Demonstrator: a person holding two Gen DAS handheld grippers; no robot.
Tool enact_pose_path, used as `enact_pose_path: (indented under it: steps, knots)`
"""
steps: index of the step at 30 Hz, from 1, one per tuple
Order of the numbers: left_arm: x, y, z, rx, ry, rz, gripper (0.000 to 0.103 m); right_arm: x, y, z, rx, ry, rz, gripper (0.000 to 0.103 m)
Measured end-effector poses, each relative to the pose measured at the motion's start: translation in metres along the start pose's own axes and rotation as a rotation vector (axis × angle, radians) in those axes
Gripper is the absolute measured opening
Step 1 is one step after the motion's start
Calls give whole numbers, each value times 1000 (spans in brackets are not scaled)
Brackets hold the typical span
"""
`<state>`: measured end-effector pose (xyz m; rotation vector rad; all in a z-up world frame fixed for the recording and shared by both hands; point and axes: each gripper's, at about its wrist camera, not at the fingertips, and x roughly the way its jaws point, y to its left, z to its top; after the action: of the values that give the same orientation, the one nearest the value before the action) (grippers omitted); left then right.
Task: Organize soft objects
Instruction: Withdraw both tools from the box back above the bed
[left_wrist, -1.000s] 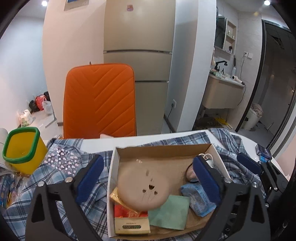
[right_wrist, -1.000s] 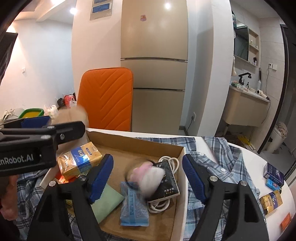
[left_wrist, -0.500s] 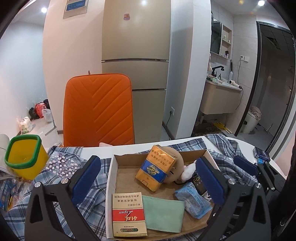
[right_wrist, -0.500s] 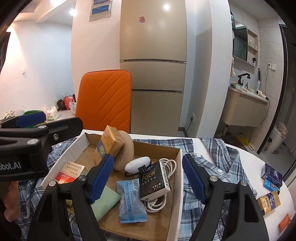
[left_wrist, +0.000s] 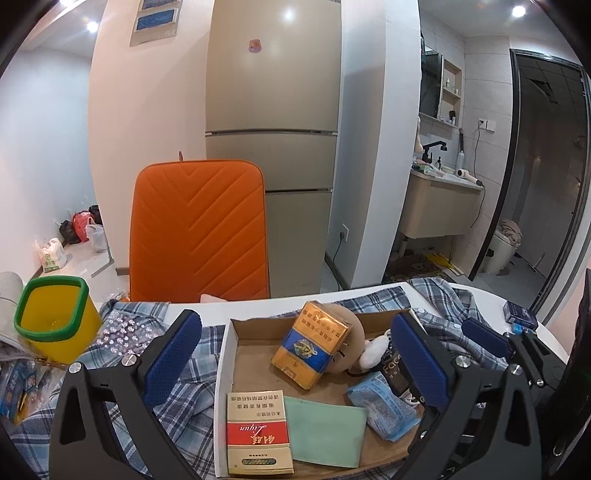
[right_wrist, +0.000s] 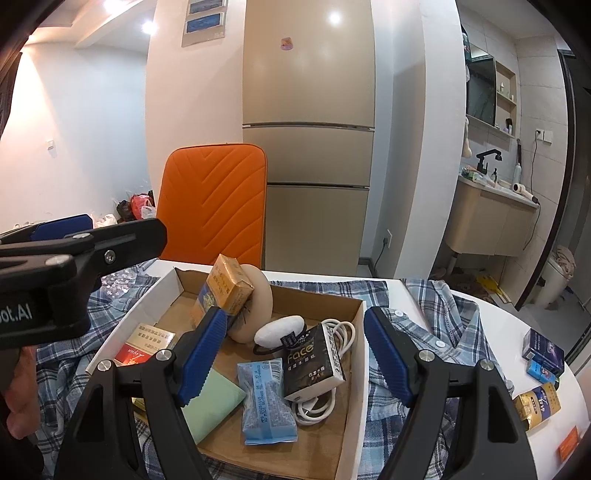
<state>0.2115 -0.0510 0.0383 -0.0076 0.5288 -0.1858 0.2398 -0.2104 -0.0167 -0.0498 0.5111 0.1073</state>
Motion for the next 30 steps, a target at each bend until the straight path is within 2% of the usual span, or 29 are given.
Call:
enact_pose_path:
  steps: [4, 6, 11, 13, 16, 21, 24, 30]
  knots:
    - [-7, -4, 1, 0, -15, -15, 102, 0, -4, 0, 24, 3, 1, 79]
    - [-17, -9, 4, 14, -35, 0, 102, -9, -6, 5, 31, -27, -3, 79]
    - [-72, -23, 16, 44, -167, 21, 102, -41, -7, 23, 25, -109, -15, 79]
    - [-97, -26, 20, 42, -220, 8, 102, -56, -9, 28, 29, -136, -16, 80]
    - [-126, -26, 23, 31, -287, 12, 102, -83, -12, 36, 30, -184, -22, 89]
    - [-167, -28, 20, 54, -405, 55, 102, -129, -19, 45, 33, -273, -37, 90]
    - [-183, -29, 12, 60, -448, 66, 102, -160, -22, 45, 41, -343, -45, 103]
    - [-205, -22, -5, 16, -493, 69, 102, -213, -19, 40, 14, -448, -67, 103]
